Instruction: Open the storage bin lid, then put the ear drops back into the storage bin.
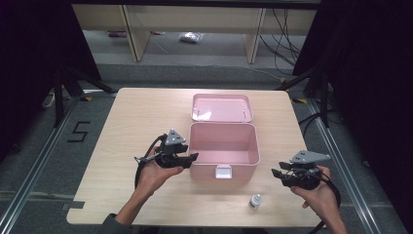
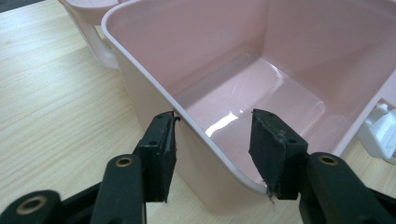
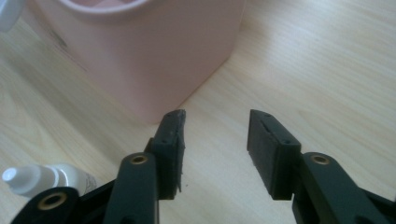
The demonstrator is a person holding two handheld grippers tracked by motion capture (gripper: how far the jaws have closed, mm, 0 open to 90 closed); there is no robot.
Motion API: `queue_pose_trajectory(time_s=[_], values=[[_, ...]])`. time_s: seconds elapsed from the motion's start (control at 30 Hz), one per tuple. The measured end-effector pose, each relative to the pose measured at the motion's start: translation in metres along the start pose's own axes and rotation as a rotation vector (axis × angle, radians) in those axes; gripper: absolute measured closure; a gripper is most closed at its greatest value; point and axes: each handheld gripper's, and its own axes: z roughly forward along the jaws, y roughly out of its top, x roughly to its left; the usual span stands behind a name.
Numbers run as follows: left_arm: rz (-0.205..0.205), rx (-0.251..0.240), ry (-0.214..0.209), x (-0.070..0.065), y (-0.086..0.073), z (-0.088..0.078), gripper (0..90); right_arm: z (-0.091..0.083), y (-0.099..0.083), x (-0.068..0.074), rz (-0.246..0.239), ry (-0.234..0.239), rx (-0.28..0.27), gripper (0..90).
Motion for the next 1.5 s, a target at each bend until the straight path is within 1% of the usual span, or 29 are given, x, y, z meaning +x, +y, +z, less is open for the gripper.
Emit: queue_pose_trajectory(time_s=[0.03, 0.1, 0.2, 0.23, 0.27, 0.37, 0.4, 0.43, 0.47, 0.57, 0.6, 0.63, 0.67, 0.7, 0.73, 0.8, 0.83, 0.87, 0.93, 1.1, 1.17, 1.2, 1.23, 1.27, 1.3, 1.4, 1.43, 1.47, 1.5], values=[[0.001, 0.001, 0.000, 0.000, 0.000, 0.000, 50.3, 0.000, -0.001, 0.000, -0.008, 0.002, 0.000, 56.0], [-0.001, -0.001, 0.001, 0.000, 0.000, 0.000, 50.3, 0.000, -0.005, 0.005, 0.028, -0.005, 0.022, 54.0], [-0.006, -0.004, -0.003, -0.001, 0.000, 0.001, 50.3, -0.001, -0.009, 0.007, 0.005, -0.016, 0.041, 51.0], [-0.007, -0.005, -0.005, 0.000, 0.000, 0.001, 50.3, -0.003, -0.010, 0.009, 0.040, -0.013, 0.049, 50.1], [-0.007, -0.005, -0.005, -0.001, 0.000, 0.001, 50.3, -0.002, -0.012, 0.007, 0.016, -0.021, 0.051, 49.8], [0.006, 0.004, -0.001, 0.000, 0.001, 0.000, 50.3, -0.003, -0.016, 0.009, 0.038, -0.012, 0.065, 48.5], [0.007, 0.004, -0.001, 0.000, 0.001, 0.000, 50.3, -0.004, -0.018, 0.008, 0.036, -0.011, 0.069, 47.8], [0.006, 0.004, -0.001, 0.000, 0.001, 0.000, 50.3, -0.003, -0.020, 0.006, 0.006, -0.011, 0.067, 47.6], [0.005, 0.004, -0.001, 0.000, 0.001, 0.000, 50.3, -0.004, -0.021, 0.008, 0.025, -0.006, 0.077, 47.2], [0.006, 0.003, 0.000, 0.000, 0.001, 0.001, 50.3, -0.004, -0.025, 0.010, 0.014, -0.012, 0.097, 46.4], [0.007, 0.003, 0.001, 0.000, 0.001, 0.001, 50.3, -0.005, -0.026, 0.011, 0.018, -0.015, 0.098, 46.1], [0.008, 0.003, 0.002, -0.001, 0.001, 0.001, 50.3, -0.007, -0.027, 0.015, 0.054, -0.013, 0.122, 45.6], [0.010, 0.005, 0.008, -0.001, 0.001, 0.000, 50.3, -0.007, -0.028, 0.013, 0.010, -0.009, 0.122, 45.1], [0.009, 0.007, 0.007, -0.001, 0.001, 0.000, 50.2, -0.007, -0.029, 0.014, 0.005, -0.012, 0.128, 44.8], [0.010, 0.008, 0.007, -0.001, 0.001, 0.000, 50.1, -0.009, -0.029, 0.018, 0.027, -0.006, 0.145, 44.5], [0.011, 0.005, 0.009, -0.001, 0.001, 0.000, 50.1, -0.009, -0.031, 0.016, -0.028, -0.015, 0.131, 43.9], [0.010, 0.006, 0.005, -0.001, 0.001, 0.000, 50.2, -0.010, -0.032, 0.019, -0.006, -0.003, 0.158, 43.7], [0.011, 0.007, 0.010, -0.001, 0.001, 0.000, 50.2, -0.010, -0.033, 0.022, 0.017, 0.002, 0.153, 43.3], [0.013, 0.010, 0.010, -0.001, 0.001, 0.000, 50.2, -0.010, -0.035, 0.024, -0.006, 0.009, 0.182, 42.4], [0.013, 0.005, 0.004, -0.001, 0.000, 0.000, 50.1, -0.013, -0.038, 0.032, -0.051, 0.029, 0.201, 40.3], [0.014, 0.005, 0.004, -0.001, 0.000, 0.000, 50.1, -0.013, -0.040, 0.034, -0.054, 0.032, 0.182, 40.0], [0.013, 0.003, 0.003, -0.001, 0.000, 0.000, 50.1, -0.016, -0.040, 0.035, -0.065, 0.043, 0.207, 39.5], [0.011, 0.002, 0.002, -0.001, 0.000, 0.000, 50.1, -0.016, -0.041, 0.038, -0.047, 0.044, 0.206, 39.2], [0.011, 0.002, 0.002, -0.001, 0.000, 0.000, 50.1, -0.016, -0.041, 0.038, -0.054, 0.048, 0.192, 38.9], [0.012, 0.003, 0.002, -0.001, 0.000, 0.000, 50.1, -0.017, -0.041, 0.038, -0.074, 0.055, 0.207, 38.5], [0.013, 0.004, 0.002, -0.001, 0.000, 0.000, 50.1, -0.017, -0.041, 0.045, -0.073, 0.060, 0.197, 38.0], [0.014, 0.006, 0.003, -0.001, 0.001, 0.000, 50.1, -0.018, -0.039, 0.047, -0.077, 0.075, 0.217, 37.8], [0.014, 0.006, 0.003, -0.001, 0.001, 0.000, 50.1, -0.017, -0.039, 0.048, -0.106, 0.073, 0.208, 37.7], [0.014, 0.006, 0.003, -0.001, 0.001, 0.000, 50.1, -0.017, -0.038, 0.051, -0.093, 0.078, 0.210, 37.6]])
